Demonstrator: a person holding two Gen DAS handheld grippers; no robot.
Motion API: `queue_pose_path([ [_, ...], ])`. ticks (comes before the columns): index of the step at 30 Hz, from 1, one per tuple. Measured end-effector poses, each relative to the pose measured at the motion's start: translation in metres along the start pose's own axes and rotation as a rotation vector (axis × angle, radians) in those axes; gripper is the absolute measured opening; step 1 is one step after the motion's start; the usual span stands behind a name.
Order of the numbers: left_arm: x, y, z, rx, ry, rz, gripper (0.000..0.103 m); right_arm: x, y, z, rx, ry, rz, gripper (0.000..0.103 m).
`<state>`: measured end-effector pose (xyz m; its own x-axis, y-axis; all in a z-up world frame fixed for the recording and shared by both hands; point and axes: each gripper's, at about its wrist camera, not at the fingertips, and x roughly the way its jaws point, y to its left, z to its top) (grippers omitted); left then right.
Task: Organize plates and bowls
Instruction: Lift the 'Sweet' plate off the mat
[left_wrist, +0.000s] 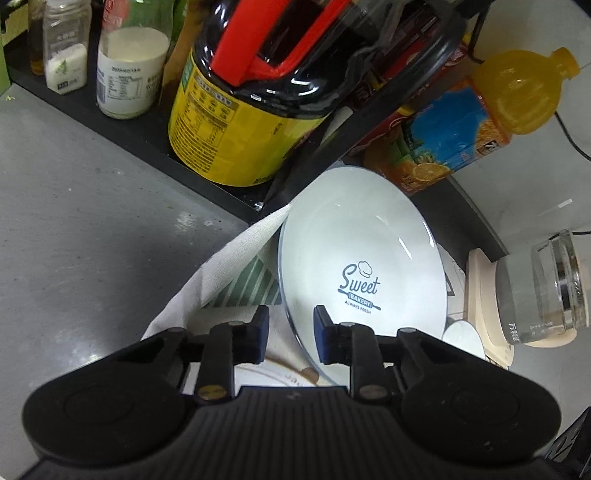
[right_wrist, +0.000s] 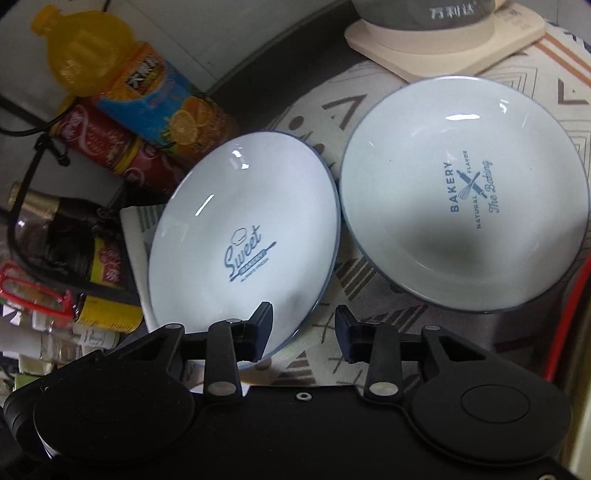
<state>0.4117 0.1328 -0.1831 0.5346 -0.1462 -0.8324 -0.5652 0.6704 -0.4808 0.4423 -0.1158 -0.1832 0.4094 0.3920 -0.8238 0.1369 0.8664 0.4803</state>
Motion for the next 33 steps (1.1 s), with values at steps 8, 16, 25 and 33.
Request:
queue_pose_path([
  [8,0.017,0.002,0.005,-0.026,0.012,0.011,0.015,0.022,0.001,0.005,0.016,0.002,0.016,0.026],
  [16,0.025,-0.002,0.004,-0.021,0.014,0.013,0.007,0.031,-0.002,0.008,0.023,-0.023,0.022,0.025],
  [25,-0.001,-0.018,-0.003,0.039,-0.035,0.007,0.008,0.009,0.002,0.008,-0.072,-0.06,0.019,0.013],
  [33,-0.03,-0.019,-0.015,0.06,-0.057,-0.009,0.009,-0.012,-0.001,-0.003,-0.079,-0.072,0.028,0.014],
])
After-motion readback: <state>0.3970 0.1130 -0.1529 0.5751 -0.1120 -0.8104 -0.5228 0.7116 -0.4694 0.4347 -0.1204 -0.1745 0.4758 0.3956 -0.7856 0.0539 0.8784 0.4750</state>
